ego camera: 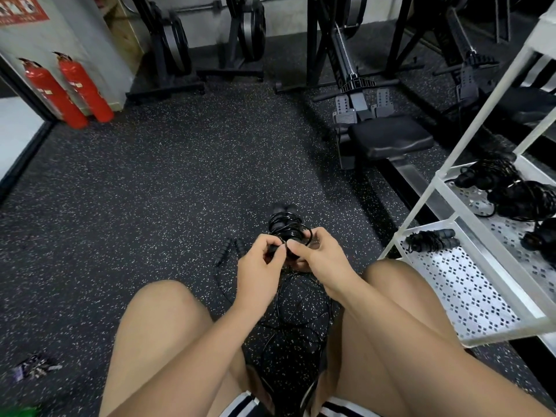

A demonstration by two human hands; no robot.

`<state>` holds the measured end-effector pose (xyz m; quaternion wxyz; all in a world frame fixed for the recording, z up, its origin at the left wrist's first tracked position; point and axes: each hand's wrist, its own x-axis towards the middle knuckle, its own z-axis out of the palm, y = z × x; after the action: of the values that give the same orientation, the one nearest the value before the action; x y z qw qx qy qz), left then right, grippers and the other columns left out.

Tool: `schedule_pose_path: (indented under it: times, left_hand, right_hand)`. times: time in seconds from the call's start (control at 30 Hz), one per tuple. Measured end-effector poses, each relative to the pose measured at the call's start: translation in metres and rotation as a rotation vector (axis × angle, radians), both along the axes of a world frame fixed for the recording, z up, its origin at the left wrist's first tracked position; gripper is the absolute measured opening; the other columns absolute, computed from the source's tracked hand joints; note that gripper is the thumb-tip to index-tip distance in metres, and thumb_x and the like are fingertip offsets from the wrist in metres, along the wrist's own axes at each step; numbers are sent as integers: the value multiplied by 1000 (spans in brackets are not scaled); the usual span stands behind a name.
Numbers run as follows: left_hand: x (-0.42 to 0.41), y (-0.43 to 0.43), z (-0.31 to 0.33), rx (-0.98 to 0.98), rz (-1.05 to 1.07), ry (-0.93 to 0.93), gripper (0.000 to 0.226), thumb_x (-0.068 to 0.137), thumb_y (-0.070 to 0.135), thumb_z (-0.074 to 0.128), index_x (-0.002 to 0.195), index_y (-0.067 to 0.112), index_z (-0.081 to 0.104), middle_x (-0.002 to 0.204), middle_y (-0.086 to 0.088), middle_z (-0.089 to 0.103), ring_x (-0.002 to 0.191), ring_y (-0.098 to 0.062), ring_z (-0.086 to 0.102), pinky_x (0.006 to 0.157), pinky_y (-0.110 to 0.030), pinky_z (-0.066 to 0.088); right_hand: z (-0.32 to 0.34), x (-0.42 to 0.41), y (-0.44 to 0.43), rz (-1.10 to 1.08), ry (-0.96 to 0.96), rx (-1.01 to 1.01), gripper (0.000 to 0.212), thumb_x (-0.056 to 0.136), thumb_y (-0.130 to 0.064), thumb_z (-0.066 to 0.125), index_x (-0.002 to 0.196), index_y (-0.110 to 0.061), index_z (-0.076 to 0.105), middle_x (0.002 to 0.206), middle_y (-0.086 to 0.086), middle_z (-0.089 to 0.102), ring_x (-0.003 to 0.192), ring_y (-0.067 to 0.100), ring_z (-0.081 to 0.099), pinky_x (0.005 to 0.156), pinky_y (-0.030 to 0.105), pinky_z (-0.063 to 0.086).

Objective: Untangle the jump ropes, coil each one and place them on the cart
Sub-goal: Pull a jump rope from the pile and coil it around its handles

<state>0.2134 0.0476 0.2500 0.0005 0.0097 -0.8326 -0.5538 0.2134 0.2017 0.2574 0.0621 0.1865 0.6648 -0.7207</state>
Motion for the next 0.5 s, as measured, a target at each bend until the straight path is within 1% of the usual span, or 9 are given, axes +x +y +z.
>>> schedule_pose_path:
  times: [0.07,0.13,0.17,0.23,0.3,0.4,0.43,0.5]
  left_hand:
    - [-3,-2,0,61,-1,-53,11,104,29,70,95,36,68,89,13,75,82,-9,70,77,-30,54]
    - [-5,-3,-2,153,25,-136,15,105,26,68,93,36,69,88,10,77,84,-8,71,81,-31,55]
    - [-6,-3,-1,201,37,-178,15,105,25,68,93,34,70,86,9,77,79,-7,68,79,-31,53]
    - [-8,-3,2,310,57,-255,14,105,21,67,93,28,70,81,9,73,70,-5,59,69,-26,49]
    - [-10,-6,4,406,68,-314,13,106,17,65,95,22,69,80,7,70,67,-6,54,63,-23,45]
    - [-11,-13,4,467,17,-365,16,107,15,64,94,23,69,79,4,72,65,-6,53,65,-28,40]
    - [-11,-14,4,472,1,-379,16,107,16,63,94,23,69,79,4,71,65,-6,53,66,-29,39]
    - [-11,-15,4,511,-26,-414,16,107,15,63,94,22,69,78,2,70,65,-8,51,66,-30,37]
  right_hand:
    - [0,2,3,2,-1,-133,21,106,-15,70,117,-2,57,108,25,78,84,31,76,87,48,67]
    - [0,4,5,16,16,-171,16,111,-5,58,122,6,54,114,37,73,83,31,76,80,41,66]
    - [-1,4,6,21,30,-164,15,111,-1,55,123,7,54,116,41,70,82,30,76,78,38,66]
    - [-1,4,7,35,55,-139,15,109,5,55,124,8,54,114,44,68,80,27,76,77,36,66]
    - [-2,3,7,72,59,-98,16,108,6,57,124,4,56,108,39,72,83,28,78,80,38,66]
    - [-4,2,6,98,49,90,11,107,0,62,115,-6,60,99,20,81,89,33,82,87,51,66]
    - [-5,1,6,89,42,129,10,107,-2,63,113,-8,59,97,17,81,87,33,82,87,55,66]
    - [-5,1,8,65,29,146,10,107,-3,63,113,-9,57,96,17,81,83,33,82,84,56,67]
